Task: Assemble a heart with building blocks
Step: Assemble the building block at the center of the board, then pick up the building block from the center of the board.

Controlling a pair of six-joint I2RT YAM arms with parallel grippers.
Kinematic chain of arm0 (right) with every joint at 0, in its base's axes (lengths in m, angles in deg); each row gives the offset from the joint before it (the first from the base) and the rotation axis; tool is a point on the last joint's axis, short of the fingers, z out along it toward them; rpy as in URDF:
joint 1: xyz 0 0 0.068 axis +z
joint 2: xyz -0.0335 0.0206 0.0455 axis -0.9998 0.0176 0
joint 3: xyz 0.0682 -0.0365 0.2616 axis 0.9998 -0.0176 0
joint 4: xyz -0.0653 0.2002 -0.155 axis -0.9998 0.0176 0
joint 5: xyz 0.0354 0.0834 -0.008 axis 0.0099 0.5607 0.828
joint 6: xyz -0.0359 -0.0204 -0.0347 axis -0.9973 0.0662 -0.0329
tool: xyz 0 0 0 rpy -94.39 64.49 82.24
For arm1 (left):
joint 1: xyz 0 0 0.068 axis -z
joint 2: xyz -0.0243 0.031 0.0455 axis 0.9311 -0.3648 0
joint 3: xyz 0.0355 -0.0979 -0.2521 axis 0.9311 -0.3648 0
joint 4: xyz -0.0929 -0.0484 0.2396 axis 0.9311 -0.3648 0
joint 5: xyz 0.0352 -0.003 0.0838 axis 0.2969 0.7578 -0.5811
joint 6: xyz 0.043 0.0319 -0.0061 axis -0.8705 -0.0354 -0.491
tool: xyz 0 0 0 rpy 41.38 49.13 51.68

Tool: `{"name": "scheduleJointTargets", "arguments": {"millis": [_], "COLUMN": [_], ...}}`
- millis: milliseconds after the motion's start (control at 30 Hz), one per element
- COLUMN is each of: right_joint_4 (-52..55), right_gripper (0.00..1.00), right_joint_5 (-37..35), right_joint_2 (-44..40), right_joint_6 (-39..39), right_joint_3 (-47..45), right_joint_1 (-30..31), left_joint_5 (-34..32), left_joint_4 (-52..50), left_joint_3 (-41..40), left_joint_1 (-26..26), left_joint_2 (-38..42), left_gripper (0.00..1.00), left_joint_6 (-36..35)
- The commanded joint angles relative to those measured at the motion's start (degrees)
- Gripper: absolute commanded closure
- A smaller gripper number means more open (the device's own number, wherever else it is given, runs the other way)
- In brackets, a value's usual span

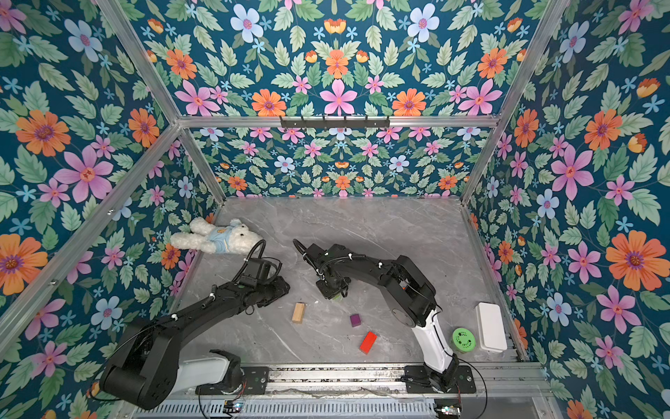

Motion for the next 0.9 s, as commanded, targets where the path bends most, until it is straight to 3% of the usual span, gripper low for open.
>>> {"name": "scheduleJointTargets", "arguments": {"millis": [0,200,333,433,600,700,867], "right_joint_4": [0.42,1.18,0.58,-0.34,-2.24,-1.31,-0.72], "right_gripper": [0.52,0.40,0.35,0.33,0.33,0.35,0.40], "right_joint_5": [-0.65,-5.42,-10.34,-8.94,-5.57,-5.57,-5.49], "right_joint_2": [-2.52,-12.59,-22.11,-30.35,-39.35,-42.26,-45.86], "right_joint_6": [-0.40,6.10,14.47,19.69,22.01,22.19,22.40], "right_joint_3": [-0.21,-2.16,-7.18,-13.01,-21.88,-24.52,-27.22], "right_joint_1": [0.10,-0.20,-2.99,-7.58,-13.64,-15.15,-16.84], "left_joint_5": [1.19,1.16,-0.14,-3.33,-8.23,-9.73,-11.18], "left_joint_4": [0.22,-4.53,-7.93,-10.85,-13.51,-14.35,-17.27], "left_joint_3": [-0.02,2.55,5.01,6.51,7.32,8.49,10.32], "left_joint_1": [0.13,4.68,11.71,15.92,18.83,20.47,23.62], "left_joint_2": [0.84,1.78,-0.22,-2.63,-5.13,-7.62,-10.38], "left_gripper": [0.41,0.38,0.35,0.31,0.31,0.35,0.51], "left_joint_6": [-0.74,-4.38,-6.25,-6.93,-7.18,-7.36,-6.97]}}
